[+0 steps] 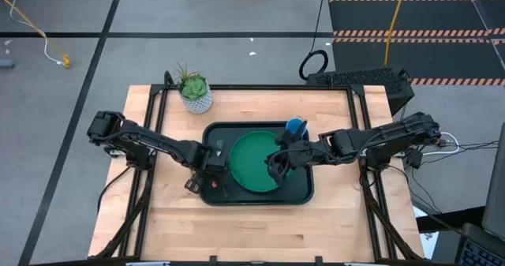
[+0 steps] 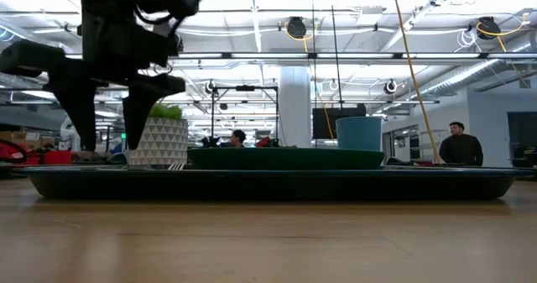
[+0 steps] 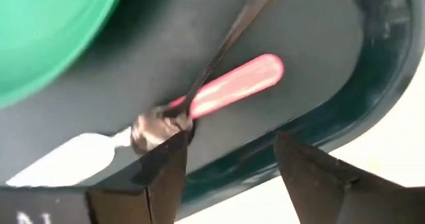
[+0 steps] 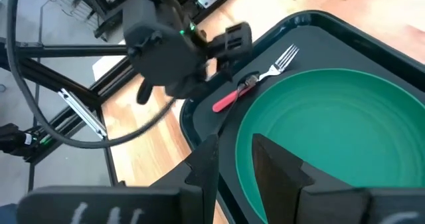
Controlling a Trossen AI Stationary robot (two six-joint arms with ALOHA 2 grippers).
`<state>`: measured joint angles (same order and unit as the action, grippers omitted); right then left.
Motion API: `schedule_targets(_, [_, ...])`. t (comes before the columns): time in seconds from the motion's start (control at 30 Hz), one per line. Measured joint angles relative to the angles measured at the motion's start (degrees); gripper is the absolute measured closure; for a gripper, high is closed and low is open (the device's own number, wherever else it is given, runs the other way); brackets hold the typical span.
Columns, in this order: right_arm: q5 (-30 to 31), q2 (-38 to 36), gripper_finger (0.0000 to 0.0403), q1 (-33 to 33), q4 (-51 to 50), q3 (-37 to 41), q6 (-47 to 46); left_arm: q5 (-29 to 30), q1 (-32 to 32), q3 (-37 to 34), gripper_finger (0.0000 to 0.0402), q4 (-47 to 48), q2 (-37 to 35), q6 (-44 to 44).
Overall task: Pick and place plate/cup/fork/spoon on tray
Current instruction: Put the black spoon on the dark green serving tray to the right of the pink fork
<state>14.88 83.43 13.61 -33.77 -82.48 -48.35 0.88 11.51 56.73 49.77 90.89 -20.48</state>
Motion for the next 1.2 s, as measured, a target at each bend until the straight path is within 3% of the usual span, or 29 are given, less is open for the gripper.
schedule_targets(0.17, [0.14, -0.81, 0.0321, 0.02, -0.47, -0.02, -0.27, -1.52, -0.36, 0.0, 0.0175, -1.86, -0.04, -4.95])
schedule_targets(0.53, [0.12, -1.06, 0.0321, 0.0, -0.82, -0.02, -1.48, -4.26, -2.56, -0.02, 0.0238, -2.07, -0.07, -9.53])
schedule_targets(0.97, [0.07, -1.06, 0.0321, 0.02, -0.82, -0.02, -1.98, -4.31, -2.64, -0.04, 0.0209, -7.93, -0.05, -16.25])
schedule_targets(1.2, [0.04, -1.06, 0.0321, 0.0, -0.81, -0.02, -3.46, -5.38, -4.12, -0.07, 0.0224, -7.54, 5.15, -16.78])
